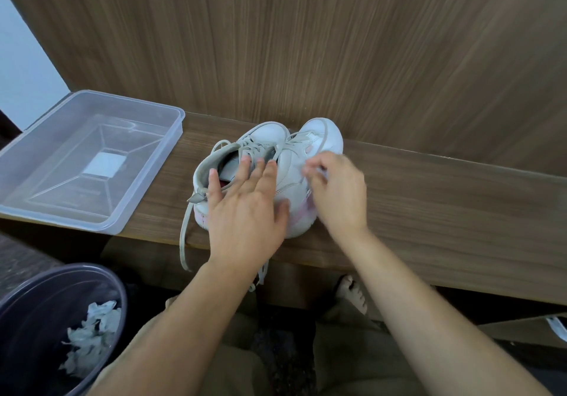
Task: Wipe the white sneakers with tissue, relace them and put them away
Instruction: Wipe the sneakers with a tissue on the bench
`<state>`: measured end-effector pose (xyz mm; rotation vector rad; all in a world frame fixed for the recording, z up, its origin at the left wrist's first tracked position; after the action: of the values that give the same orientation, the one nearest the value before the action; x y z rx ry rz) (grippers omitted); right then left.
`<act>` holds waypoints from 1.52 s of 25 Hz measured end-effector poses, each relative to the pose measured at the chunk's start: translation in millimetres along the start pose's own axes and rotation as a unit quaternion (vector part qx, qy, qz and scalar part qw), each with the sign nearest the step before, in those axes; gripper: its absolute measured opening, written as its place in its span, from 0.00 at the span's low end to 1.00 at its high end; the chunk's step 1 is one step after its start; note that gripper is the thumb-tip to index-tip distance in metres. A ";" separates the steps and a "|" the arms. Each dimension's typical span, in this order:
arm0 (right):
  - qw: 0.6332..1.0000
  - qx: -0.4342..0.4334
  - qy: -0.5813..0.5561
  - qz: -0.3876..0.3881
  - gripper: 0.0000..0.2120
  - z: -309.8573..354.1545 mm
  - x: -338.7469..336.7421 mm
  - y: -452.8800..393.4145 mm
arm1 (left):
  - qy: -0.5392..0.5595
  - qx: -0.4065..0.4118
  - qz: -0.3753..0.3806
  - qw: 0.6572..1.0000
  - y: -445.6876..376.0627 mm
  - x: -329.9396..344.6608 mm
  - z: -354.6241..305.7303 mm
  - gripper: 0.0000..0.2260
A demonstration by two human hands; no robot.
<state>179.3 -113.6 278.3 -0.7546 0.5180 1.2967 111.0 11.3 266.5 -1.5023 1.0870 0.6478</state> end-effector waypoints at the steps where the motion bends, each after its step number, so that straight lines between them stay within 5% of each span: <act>1: 1.000 -0.027 -0.014 -0.002 0.02 1.3 -0.9 19.7 | -0.006 0.013 0.011 1.000 -2.9 0.9 -5.6 0.30; 5: 0.995 -0.094 -0.011 -0.013 0.03 2.6 2.1 27.1 | -0.024 0.043 0.055 0.997 -15.9 8.5 -11.2 0.37; 10: 0.997 0.025 0.053 -0.058 0.04 -10.4 8.7 -61.4 | -0.043 0.038 0.110 0.992 -15.7 12.3 -7.4 0.52; 14: 0.998 0.056 0.024 -0.002 0.07 -6.5 5.8 -49.7 | -0.036 0.036 0.112 0.992 -16.2 11.6 -6.6 0.51; 18: 0.996 -0.009 -0.028 0.086 0.05 -0.4 3.2 43.6 | -0.027 0.050 0.066 0.996 -14.1 11.2 -6.5 0.42; 21: 0.997 -0.077 -0.012 0.013 0.04 4.7 4.3 49.0 | -0.039 0.054 0.059 0.996 -14.0 12.4 -5.7 0.39; 25: 0.996 0.039 0.011 -0.083 0.04 -10.5 10.8 -39.2 | -0.030 0.042 0.110 0.993 -15.3 13.6 -5.5 0.53; 30: 0.989 0.113 0.084 -0.037 0.04 -19.5 14.2 -118.5 | -0.032 0.038 0.110 0.993 -14.3 11.4 -7.2 0.54; 35: 0.995 0.097 0.034 0.002 0.06 -14.1 0.5 -55.9 | -0.028 0.040 0.101 0.994 -15.4 14.0 -6.5 0.53; 38: 0.999 0.027 -0.037 -0.010 0.01 -6.1 2.0 31.9 | -0.033 0.047 0.061 0.996 -13.0 12.7 -6.7 0.43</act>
<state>149.0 -113.9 266.3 -0.6634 0.4835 1.2828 127.0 0.8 263.0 -1.3328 1.1496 0.7160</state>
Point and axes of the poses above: each hand's wrist, its own y-axis away from the middle knuckle, its own x-axis out of the palm, z = x × y, the point moved 5 cm from there along -y, towards the middle knuckle, and after that the axes turned 12 degrees about x, right-handed, at the moved point
